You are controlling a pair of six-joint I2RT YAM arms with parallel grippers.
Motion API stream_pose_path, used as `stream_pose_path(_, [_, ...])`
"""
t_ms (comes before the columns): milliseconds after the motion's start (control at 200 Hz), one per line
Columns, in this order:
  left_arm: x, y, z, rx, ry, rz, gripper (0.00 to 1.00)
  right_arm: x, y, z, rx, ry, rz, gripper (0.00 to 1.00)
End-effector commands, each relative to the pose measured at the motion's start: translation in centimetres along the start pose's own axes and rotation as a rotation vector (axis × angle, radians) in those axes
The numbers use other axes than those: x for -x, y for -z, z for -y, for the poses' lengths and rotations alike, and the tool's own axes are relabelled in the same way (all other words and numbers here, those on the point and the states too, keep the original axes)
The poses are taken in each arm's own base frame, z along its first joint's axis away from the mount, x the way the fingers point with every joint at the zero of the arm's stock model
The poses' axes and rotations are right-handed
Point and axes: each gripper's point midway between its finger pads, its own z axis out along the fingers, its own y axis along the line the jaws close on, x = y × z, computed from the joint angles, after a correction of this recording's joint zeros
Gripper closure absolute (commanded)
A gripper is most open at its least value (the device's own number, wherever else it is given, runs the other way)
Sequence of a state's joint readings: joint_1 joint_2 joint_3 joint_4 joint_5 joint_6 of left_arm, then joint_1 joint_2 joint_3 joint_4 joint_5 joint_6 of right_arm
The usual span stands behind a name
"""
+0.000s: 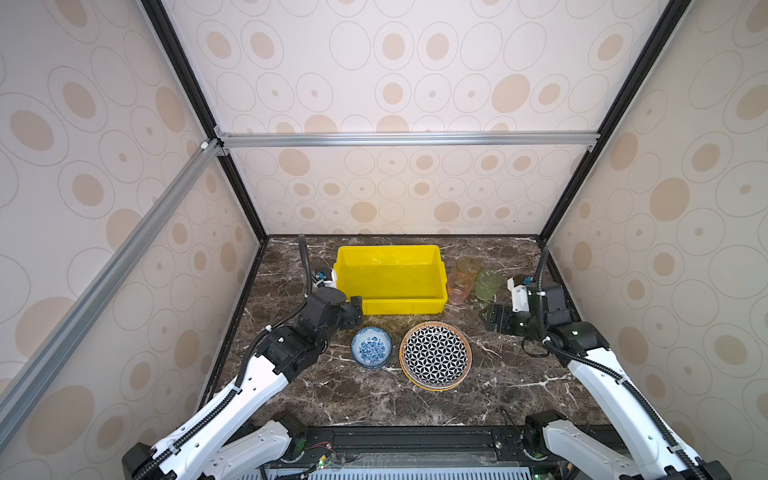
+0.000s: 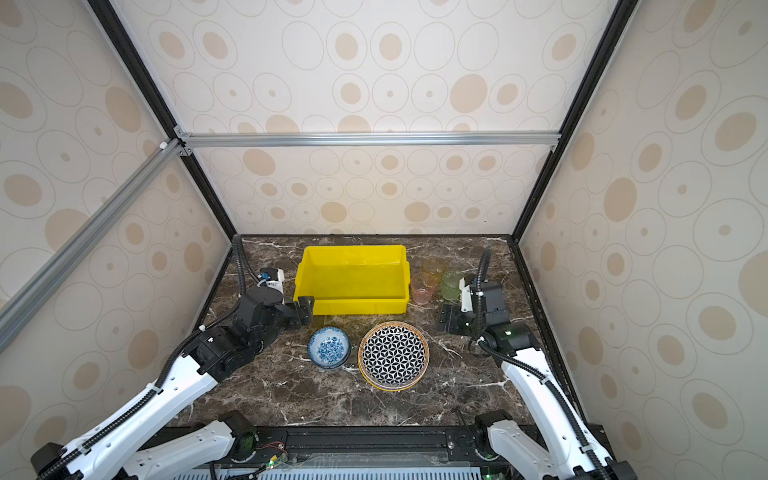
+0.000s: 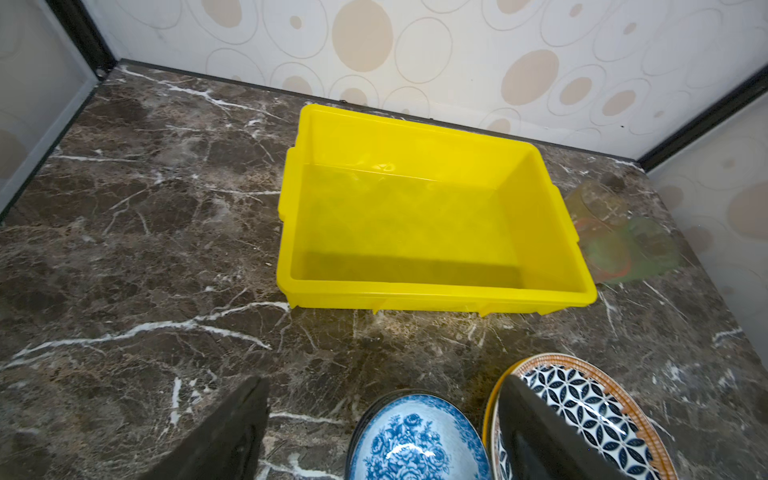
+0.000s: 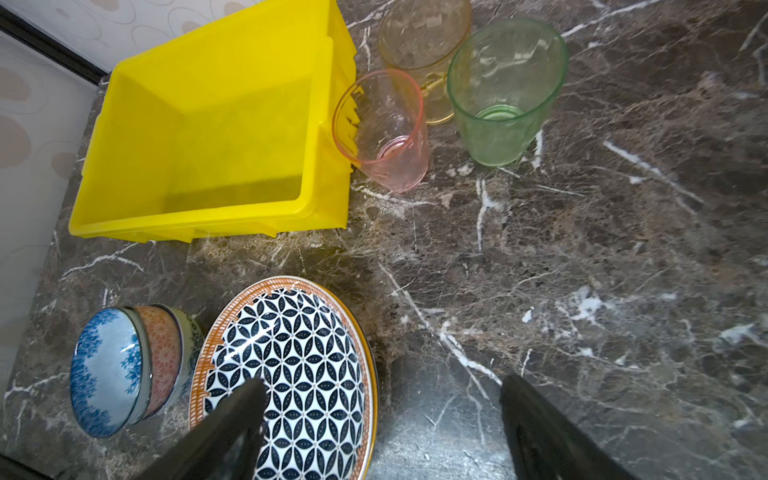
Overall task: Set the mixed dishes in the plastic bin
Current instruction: 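Move the left gripper to the patterned plate while the right approaches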
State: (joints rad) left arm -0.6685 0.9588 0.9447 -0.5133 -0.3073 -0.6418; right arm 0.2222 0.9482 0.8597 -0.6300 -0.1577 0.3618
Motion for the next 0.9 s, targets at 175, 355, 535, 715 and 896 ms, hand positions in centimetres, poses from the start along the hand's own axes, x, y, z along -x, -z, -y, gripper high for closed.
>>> stream_pose_path(175, [-1.5, -0.6, 6.5, -0.034, -0.124, -0.12, 0.21, -3.1, -2.0, -0.7, 0.015, -0.037, -0.139, 0.16])
stream_pose_path(355, [-3.0, -1.7, 9.9, -0.086, -0.174, -0.184, 0.24, -4.5, -3.3, -1.5, 0.027, -0.004, -0.211, 0.23])
stream_pose_path(535, [-4.5, -2.2, 11.4, -0.121, -0.186, -0.242, 0.25, -5.4, -3.9, -1.5, 0.017, 0.004, -0.256, 0.25])
stream_pose_path(715, [-6.7, -2.6, 12.4, -0.152, -0.209, -0.315, 0.28, -6.2, -4.6, -1.1, -0.005, -0.015, -0.289, 0.28])
stream_pose_path(896, [-7.9, -2.3, 12.9, -0.172, -0.246, -0.376, 0.33, -7.1, -5.2, -0.6, -0.034, -0.023, -0.344, 0.37])
